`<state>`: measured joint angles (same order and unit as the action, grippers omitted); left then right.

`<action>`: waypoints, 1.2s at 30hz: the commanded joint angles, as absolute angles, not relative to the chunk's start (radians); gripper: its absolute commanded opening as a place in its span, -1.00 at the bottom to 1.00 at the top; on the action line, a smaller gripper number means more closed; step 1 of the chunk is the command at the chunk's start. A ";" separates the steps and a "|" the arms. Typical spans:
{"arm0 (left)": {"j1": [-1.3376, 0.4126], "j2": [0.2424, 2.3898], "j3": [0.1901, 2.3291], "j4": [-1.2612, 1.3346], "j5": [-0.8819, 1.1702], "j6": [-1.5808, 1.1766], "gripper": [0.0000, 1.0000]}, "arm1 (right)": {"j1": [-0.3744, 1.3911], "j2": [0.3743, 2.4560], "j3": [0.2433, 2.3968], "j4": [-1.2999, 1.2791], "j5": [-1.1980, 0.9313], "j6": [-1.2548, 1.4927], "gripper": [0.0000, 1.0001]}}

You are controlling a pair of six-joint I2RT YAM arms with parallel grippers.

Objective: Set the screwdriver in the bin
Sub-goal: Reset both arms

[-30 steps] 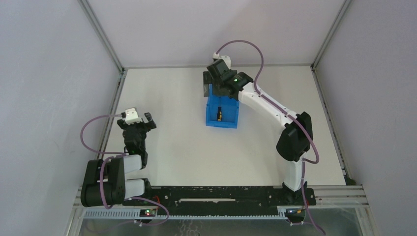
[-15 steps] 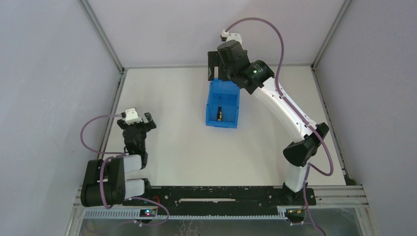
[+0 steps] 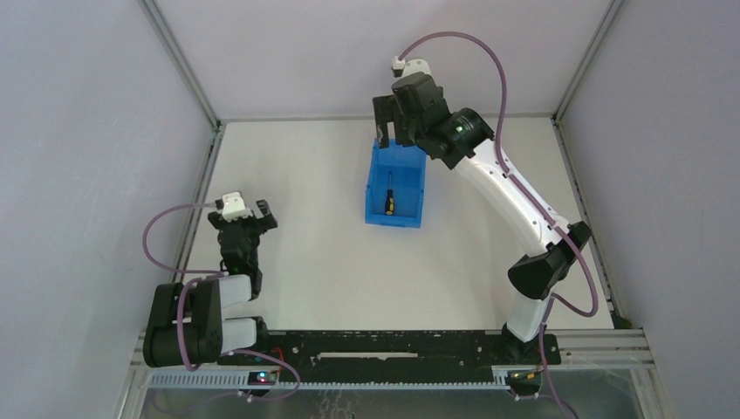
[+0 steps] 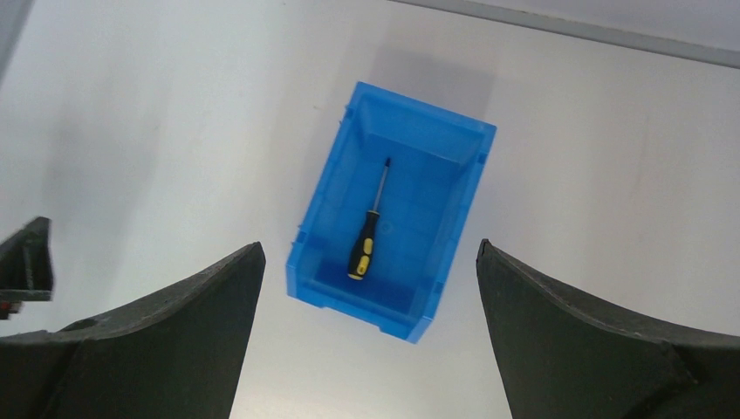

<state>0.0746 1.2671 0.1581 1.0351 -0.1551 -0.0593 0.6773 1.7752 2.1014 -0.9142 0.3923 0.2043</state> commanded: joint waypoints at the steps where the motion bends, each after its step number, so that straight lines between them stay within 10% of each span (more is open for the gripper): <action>1: 0.069 1.259 0.189 1.064 -0.171 -0.034 1.00 | 0.575 1.656 2.016 -0.916 0.362 0.139 0.99; 20: 0.069 1.259 0.189 1.065 -0.170 -0.034 1.00 | 0.048 1.335 1.605 -0.718 0.011 -0.040 0.99; 36: 0.069 1.259 0.189 1.065 -0.170 -0.035 1.00 | 0.015 1.325 1.601 -0.705 -0.002 -0.031 0.99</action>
